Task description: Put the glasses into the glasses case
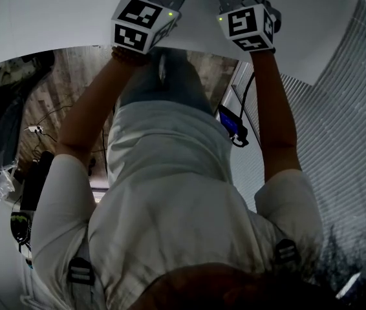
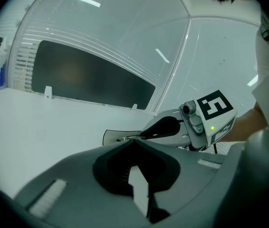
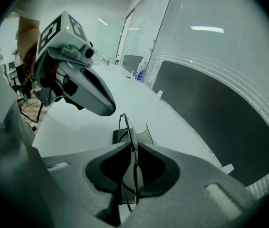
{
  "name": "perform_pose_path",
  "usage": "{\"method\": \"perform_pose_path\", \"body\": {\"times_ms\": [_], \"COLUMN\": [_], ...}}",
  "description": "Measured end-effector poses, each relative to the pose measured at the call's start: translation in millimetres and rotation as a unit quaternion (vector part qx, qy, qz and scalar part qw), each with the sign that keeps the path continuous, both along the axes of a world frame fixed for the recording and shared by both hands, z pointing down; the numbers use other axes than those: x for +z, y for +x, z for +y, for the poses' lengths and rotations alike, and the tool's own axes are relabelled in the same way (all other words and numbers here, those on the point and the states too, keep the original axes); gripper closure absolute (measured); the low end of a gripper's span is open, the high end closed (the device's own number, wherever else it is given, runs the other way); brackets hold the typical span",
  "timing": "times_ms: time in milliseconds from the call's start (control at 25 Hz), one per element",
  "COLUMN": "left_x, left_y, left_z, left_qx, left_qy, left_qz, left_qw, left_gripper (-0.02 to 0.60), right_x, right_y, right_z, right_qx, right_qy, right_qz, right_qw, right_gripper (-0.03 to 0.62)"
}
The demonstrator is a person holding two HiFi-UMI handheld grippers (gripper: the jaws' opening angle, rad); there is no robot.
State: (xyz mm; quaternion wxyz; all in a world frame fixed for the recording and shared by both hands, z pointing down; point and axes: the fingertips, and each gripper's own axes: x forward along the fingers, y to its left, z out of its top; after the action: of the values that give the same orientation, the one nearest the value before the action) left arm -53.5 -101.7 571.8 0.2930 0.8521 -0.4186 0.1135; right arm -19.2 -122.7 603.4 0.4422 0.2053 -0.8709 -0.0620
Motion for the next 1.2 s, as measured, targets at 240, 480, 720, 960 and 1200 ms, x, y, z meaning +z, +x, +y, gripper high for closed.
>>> {"method": "perform_pose_path", "body": {"times_ms": [240, 480, 720, 960, 1200], "left_x": [16, 33, 42, 47, 47], "left_y": [-1, -1, -3, -2, 4], "left_z": [-6, -8, -10, -11, -12], "left_qx": [-0.007, -0.009, -0.007, -0.007, -0.003], "left_qy": [-0.012, -0.020, -0.032, -0.031, -0.035], "left_qz": [0.003, -0.001, -0.005, -0.007, -0.003], "left_qw": [0.9999, 0.9998, 0.9995, 0.9995, 0.9994], "left_gripper": [0.580, 0.580, 0.580, 0.580, 0.580], "right_x": [16, 31, 43, 49, 51], "right_y": [-4, -7, -10, -11, -9], "right_z": [-5, -9, -13, -14, -18], "right_qx": [-0.006, -0.010, -0.012, -0.012, -0.012], "right_qy": [-0.008, -0.013, -0.016, -0.015, -0.019], "right_qz": [0.006, 0.008, 0.014, 0.013, 0.014], "right_qw": [1.000, 1.000, 1.000, 1.000, 1.000], "right_gripper": [0.546, 0.546, 0.546, 0.545, 0.542]}}
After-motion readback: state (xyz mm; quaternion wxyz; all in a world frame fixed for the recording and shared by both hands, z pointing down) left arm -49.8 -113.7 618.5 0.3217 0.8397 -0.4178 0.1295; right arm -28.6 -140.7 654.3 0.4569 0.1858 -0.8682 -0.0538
